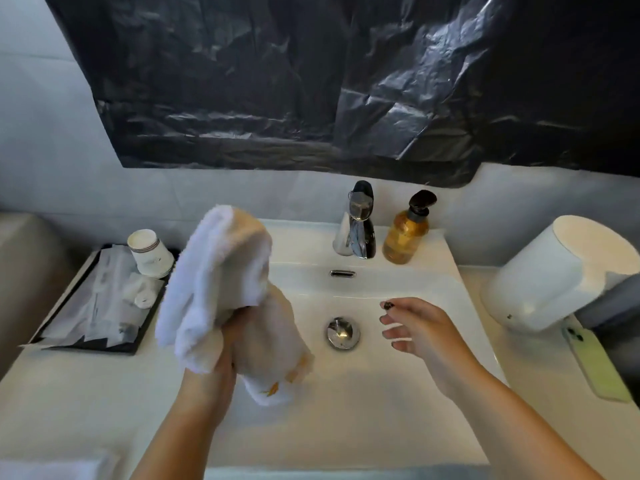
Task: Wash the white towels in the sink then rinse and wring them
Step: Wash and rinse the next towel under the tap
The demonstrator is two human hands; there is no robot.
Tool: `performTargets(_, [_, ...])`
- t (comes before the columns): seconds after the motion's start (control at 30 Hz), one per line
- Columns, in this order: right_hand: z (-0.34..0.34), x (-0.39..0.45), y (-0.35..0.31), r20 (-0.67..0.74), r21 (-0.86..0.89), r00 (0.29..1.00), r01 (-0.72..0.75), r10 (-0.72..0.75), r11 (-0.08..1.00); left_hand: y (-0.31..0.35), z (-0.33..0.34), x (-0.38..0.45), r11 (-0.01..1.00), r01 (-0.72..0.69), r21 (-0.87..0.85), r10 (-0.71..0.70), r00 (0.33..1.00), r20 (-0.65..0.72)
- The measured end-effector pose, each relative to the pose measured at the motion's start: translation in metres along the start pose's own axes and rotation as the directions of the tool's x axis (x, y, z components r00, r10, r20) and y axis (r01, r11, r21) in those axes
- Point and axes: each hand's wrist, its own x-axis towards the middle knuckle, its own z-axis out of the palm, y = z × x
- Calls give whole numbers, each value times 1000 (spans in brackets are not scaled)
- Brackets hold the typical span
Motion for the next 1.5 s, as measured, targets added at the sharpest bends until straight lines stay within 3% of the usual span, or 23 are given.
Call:
performTargets(0.13, [12, 7, 17, 88, 48, 996, -9, 5, 999, 11, 32, -19, 978, 199, -65, -187, 969, 160])
performTargets(0.23, [33, 4, 17, 246, 77, 965, 72, -89, 994, 12, 62, -25, 931, 362, -54, -350, 925, 150])
performTargets(0.3, [41, 4, 19, 304, 28, 938, 165, -166, 986, 18, 76, -31, 925, 381, -2, -376, 914, 155])
performTargets(0.4, [37, 5, 20, 247, 1, 925, 297, -288, 955, 15, 71, -36, 955, 258, 144, -283, 938, 198])
performTargets(0.5, [21, 3, 19, 163, -37, 900, 416, -405, 909, 23, 66, -34, 965, 103, 242, -124, 990, 72])
performTargets(0.63, [-2, -4, 9, 70, -140, 835, 550, -546, 823, 40, 75, -33, 915, -32, 402, 37, 999, -4])
performTargets(0.73, [-28, -5, -1, -84, -230, 816, 542, -572, 808, 47, 65, -28, 861, -30, 508, 90, 992, -94])
performTargets(0.8, [-43, -2, -4, -175, -285, 812, 499, -556, 819, 53, 65, -30, 911, 28, 411, 27, 992, -127])
performTargets(0.87, [-46, -5, -7, -223, -355, 785, 486, -578, 798, 56, 79, -38, 966, 81, 246, -79, 997, -17])
performTargets(0.93, [-37, -16, -10, -214, -419, 695, 569, -686, 708, 57, 101, -52, 986, 105, 130, -123, 983, 137])
performTargets(1.03, [-13, -42, -10, 10, -361, 613, 739, -790, 569, 58, 122, -65, 993, 94, 71, -112, 943, 315])
performTargets(1.1, [-4, -50, -6, 95, -344, 623, 752, -776, 562, 55, 125, -67, 995, 75, 66, -92, 943, 320])
performTargets(1.17, [-3, -48, -3, 55, -388, 635, 724, -770, 569, 51, 124, -67, 996, 58, 73, -77, 953, 293])
performTargets(1.33, [0, -39, 4, 181, -456, 630, 734, -755, 503, 41, 116, -64, 941, -82, 329, 12, 978, 209])
performTargets(1.4, [-4, -33, 9, 192, -417, 667, 719, -720, 556, 37, 110, -61, 907, -94, 411, 19, 983, 183])
performTargets(1.5, [-11, -30, 8, 182, -322, 785, 617, -593, 718, 33, 105, -60, 874, -77, 480, -19, 981, 192])
